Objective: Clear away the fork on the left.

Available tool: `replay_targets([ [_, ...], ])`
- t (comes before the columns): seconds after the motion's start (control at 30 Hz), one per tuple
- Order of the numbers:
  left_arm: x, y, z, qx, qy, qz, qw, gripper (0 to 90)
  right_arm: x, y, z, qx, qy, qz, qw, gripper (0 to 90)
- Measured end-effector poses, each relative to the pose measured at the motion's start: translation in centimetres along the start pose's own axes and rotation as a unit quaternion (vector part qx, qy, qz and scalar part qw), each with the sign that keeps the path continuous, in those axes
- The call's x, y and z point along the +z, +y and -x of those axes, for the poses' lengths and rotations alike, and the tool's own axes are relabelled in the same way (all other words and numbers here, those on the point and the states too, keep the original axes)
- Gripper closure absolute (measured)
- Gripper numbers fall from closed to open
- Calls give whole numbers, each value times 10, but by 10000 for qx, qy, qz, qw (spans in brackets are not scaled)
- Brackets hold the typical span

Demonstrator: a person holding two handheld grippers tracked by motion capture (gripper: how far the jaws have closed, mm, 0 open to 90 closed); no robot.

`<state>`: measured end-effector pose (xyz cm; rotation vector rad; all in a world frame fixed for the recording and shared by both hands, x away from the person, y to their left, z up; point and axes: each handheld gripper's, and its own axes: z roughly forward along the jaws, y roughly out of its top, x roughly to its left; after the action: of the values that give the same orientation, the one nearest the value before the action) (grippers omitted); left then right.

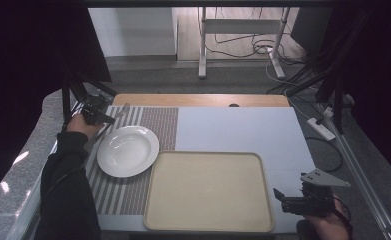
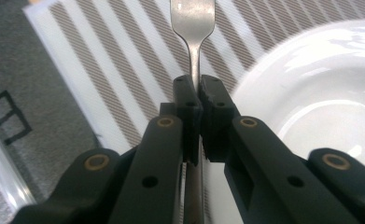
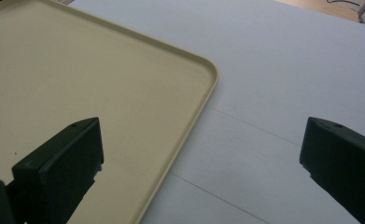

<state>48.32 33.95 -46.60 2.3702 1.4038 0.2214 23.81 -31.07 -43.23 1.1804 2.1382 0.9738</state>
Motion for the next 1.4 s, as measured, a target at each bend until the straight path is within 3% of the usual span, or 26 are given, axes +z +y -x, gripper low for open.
replay_targets([
  [0.4,-9,-19,42,164,-331,43,9993,858,0,0,0,-2,-1,-8,10000,2],
  [0.8,-16,-34,92,442,-462,50,9979,857,0,0,-1,-21,15,11,10000,2],
  [1.4,-15,-50,172,922,-746,-64,9929,856,-3,-1,-1,-17,-29,105,9999,2],
])
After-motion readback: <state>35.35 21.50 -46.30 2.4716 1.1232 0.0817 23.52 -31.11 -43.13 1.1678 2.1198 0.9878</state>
